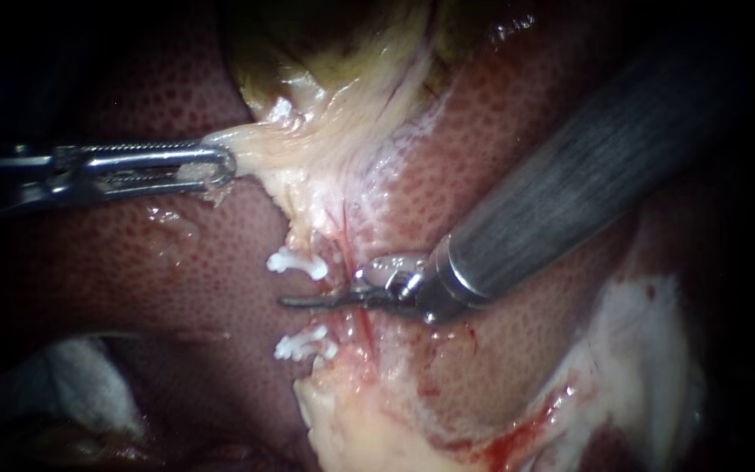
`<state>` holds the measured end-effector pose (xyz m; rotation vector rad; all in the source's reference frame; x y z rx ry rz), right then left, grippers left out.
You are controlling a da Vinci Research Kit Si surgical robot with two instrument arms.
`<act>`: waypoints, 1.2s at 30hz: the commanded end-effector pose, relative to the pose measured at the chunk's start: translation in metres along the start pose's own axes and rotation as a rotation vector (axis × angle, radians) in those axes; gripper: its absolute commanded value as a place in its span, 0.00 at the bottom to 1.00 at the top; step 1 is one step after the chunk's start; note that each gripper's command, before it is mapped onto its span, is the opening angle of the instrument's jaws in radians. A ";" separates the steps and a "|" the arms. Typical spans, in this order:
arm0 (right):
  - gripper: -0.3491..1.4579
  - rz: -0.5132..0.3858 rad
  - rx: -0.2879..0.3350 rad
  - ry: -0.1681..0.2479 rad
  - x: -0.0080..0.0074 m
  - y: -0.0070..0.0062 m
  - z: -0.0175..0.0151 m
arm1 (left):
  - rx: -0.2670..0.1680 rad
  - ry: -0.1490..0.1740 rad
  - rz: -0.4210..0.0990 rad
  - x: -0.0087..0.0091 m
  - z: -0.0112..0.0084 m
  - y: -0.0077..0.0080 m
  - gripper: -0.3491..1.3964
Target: Go back from the cut left tube
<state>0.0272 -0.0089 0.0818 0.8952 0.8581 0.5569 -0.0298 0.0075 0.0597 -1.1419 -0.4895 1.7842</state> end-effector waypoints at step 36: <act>0.98 -0.282 -0.068 0.058 -0.0019 -0.0031 -0.0070 | 0.001 0.000 0.000 -0.0001 0.0001 -0.0012 0.00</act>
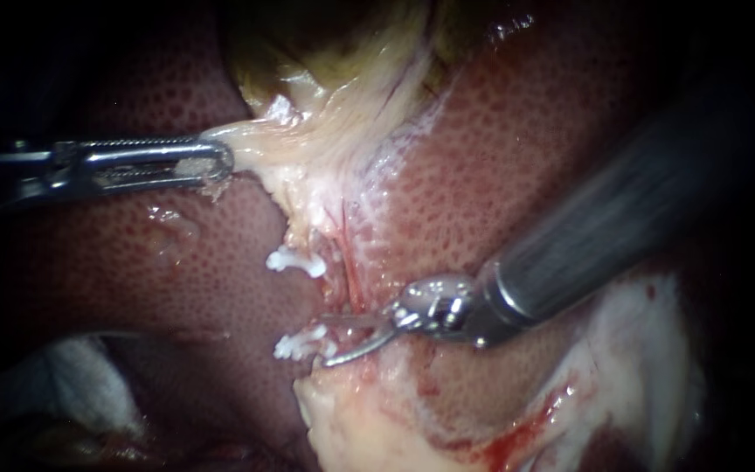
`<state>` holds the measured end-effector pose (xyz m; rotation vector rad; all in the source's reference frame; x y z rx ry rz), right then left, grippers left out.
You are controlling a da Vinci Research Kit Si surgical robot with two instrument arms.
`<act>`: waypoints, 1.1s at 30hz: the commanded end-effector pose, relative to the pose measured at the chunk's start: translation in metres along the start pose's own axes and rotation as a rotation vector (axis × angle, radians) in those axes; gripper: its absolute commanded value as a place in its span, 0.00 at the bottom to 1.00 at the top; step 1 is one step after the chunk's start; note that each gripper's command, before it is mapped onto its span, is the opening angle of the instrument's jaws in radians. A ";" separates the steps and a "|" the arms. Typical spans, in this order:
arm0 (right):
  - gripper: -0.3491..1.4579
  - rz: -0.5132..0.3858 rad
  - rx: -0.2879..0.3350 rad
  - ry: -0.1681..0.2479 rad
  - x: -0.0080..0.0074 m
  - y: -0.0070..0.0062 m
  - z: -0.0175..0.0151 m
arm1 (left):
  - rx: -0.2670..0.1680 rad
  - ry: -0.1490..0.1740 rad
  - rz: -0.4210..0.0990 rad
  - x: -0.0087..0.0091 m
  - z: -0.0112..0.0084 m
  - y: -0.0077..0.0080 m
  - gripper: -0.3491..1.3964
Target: Go back from the cut left tube
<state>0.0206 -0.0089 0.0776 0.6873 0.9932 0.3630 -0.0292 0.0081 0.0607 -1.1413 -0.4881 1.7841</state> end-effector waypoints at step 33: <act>0.98 -0.197 -0.180 -0.017 0.0025 -0.0009 -0.0143 | -0.004 -0.010 0.018 -0.0034 0.0055 -0.0012 0.00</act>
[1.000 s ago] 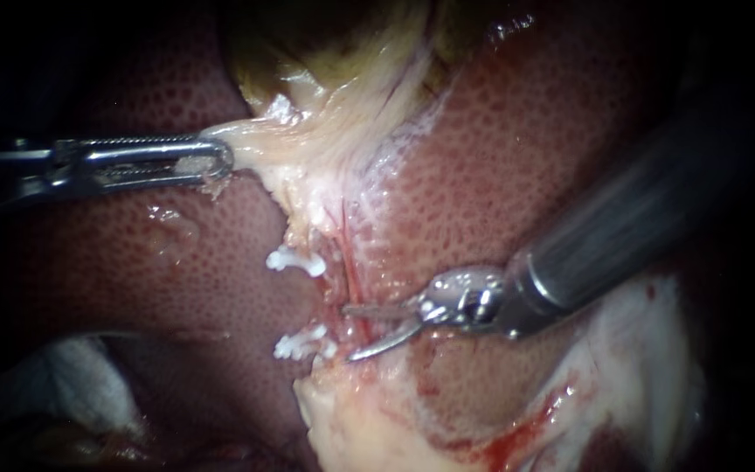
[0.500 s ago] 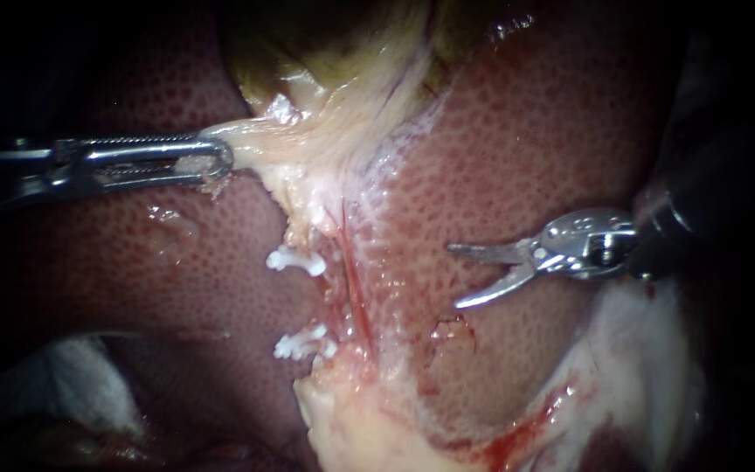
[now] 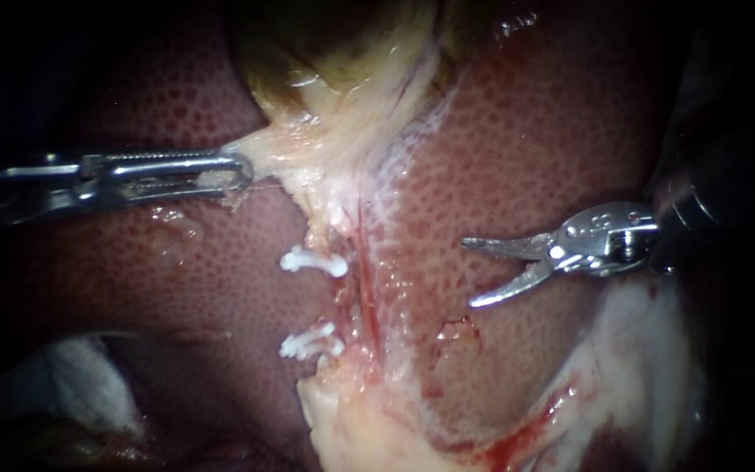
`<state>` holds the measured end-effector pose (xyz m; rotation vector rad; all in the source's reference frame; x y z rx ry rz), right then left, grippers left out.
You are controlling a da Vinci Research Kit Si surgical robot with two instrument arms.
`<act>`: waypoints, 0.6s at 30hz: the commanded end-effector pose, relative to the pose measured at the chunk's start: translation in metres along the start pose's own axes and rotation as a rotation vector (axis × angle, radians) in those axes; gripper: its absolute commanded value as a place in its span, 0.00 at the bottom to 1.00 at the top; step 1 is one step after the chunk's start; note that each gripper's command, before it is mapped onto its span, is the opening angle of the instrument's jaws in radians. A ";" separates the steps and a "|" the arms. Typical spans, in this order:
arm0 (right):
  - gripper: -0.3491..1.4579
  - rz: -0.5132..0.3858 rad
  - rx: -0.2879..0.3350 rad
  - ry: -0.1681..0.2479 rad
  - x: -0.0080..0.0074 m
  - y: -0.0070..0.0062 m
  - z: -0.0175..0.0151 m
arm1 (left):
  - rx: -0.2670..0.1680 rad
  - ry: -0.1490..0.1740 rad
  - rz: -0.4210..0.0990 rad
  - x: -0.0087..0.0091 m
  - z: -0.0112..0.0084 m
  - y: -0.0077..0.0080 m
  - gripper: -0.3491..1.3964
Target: Go back from the cut left tube
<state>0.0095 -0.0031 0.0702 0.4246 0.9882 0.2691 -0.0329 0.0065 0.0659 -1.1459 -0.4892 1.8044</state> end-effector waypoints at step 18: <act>0.98 -0.007 -0.001 0.021 0.0005 -0.0001 -0.0007 | -0.032 -0.048 0.018 -0.0019 0.0075 0.0004 0.00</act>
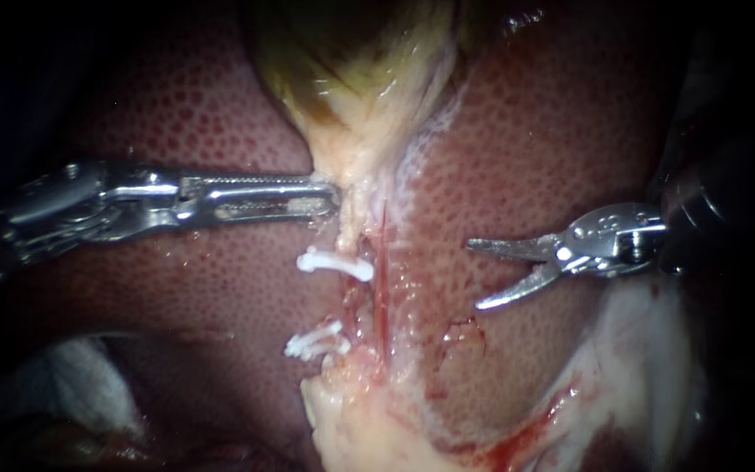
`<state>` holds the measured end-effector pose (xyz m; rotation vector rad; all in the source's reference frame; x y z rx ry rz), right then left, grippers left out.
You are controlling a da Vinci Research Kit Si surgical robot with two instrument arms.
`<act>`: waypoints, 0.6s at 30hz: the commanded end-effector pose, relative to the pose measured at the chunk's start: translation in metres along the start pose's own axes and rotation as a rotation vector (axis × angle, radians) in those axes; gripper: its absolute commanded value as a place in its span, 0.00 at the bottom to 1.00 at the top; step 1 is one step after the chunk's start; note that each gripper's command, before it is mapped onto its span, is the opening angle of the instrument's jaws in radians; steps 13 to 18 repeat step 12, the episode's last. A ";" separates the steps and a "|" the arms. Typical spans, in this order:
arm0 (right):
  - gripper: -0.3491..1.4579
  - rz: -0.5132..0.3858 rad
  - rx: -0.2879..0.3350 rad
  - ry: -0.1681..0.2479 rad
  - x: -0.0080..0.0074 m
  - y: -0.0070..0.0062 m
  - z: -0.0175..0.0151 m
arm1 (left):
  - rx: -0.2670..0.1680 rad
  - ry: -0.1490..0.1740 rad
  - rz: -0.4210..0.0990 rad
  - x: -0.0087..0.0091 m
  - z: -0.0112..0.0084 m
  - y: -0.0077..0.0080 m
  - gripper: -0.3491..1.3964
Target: Go back from the cut left tube
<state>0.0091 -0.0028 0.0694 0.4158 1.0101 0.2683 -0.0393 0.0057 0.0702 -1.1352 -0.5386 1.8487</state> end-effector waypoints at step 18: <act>0.99 -0.003 0.000 0.008 0.0003 0.0000 -0.0001 | -0.001 -0.001 0.000 0.0000 -0.0001 -0.0002 0.00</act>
